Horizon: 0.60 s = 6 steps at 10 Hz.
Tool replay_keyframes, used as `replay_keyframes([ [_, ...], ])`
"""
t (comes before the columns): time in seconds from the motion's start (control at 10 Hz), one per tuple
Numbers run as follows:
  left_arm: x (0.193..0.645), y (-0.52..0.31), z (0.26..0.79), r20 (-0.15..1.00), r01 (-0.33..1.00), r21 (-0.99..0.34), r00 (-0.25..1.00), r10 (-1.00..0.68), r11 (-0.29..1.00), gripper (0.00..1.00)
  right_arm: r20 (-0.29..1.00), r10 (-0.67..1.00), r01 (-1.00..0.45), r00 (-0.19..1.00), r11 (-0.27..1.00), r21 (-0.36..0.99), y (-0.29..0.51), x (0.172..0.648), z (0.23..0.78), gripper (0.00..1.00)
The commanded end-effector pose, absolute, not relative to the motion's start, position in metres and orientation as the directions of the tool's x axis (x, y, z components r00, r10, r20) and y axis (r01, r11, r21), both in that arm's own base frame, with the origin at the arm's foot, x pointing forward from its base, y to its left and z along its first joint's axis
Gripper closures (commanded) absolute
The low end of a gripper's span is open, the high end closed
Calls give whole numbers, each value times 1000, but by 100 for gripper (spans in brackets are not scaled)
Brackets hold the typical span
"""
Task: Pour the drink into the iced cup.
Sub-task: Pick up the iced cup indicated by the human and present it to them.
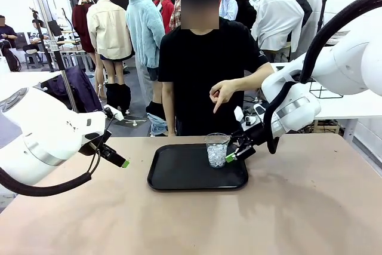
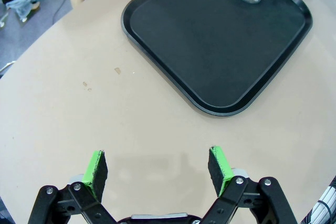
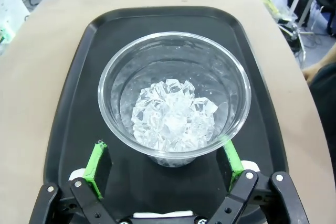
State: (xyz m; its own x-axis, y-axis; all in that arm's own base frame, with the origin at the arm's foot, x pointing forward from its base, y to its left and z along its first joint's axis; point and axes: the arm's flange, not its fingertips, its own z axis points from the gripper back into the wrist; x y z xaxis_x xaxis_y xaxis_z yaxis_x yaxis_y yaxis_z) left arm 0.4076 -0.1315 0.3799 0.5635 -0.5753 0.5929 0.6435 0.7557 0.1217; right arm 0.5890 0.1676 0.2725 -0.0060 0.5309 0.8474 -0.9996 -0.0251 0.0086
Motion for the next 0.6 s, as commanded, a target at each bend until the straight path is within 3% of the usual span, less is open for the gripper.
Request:
replay_keyframes([
  [0.0,407,-131,380,594,642,136,557,-580,755,0,856,516,-1000,-20,1,-23,173,586,262,0],
  [0.5,407,-131,380,594,642,136,557,-580,755,0,874,485,-999,-29,22,-46,180,592,257,0],
])
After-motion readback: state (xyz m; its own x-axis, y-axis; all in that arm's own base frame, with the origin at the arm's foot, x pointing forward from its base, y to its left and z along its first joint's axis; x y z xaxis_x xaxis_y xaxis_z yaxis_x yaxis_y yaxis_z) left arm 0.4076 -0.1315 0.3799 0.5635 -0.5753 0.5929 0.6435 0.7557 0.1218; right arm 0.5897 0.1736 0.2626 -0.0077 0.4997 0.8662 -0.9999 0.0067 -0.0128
